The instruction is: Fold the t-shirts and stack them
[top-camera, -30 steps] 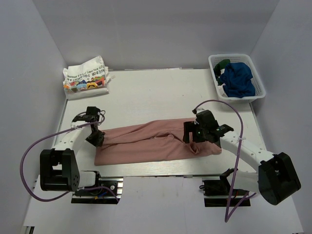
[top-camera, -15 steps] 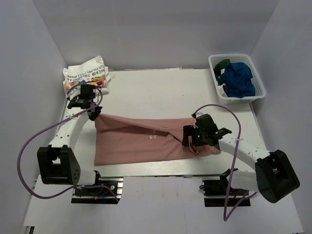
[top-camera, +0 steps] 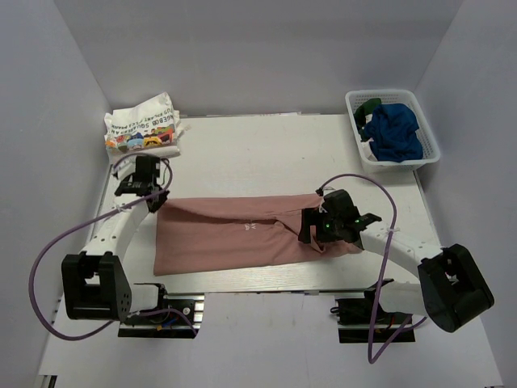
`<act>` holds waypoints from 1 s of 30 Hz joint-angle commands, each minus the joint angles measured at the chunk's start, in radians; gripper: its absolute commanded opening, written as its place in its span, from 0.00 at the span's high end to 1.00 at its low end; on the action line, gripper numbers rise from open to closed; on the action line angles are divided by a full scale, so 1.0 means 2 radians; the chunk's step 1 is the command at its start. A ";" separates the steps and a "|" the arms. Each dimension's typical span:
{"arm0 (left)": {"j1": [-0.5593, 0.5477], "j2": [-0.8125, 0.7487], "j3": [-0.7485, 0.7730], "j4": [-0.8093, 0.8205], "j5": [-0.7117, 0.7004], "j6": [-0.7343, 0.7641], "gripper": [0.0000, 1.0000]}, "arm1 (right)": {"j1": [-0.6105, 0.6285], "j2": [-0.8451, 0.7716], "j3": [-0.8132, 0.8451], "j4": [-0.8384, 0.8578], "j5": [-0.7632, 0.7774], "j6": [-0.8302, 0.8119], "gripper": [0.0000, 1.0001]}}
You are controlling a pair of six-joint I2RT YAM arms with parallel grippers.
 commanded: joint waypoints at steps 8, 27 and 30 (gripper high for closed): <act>0.006 0.053 -0.005 -0.159 -0.070 -0.129 0.30 | -0.002 -0.005 -0.009 -0.014 -0.008 0.001 0.09; -0.064 0.100 0.016 -0.054 0.097 0.017 0.00 | -0.006 -0.044 0.036 -0.122 0.160 0.110 0.09; -0.088 0.115 -0.011 -0.046 0.097 0.017 0.00 | -0.012 -0.017 0.054 -0.120 0.162 0.116 0.09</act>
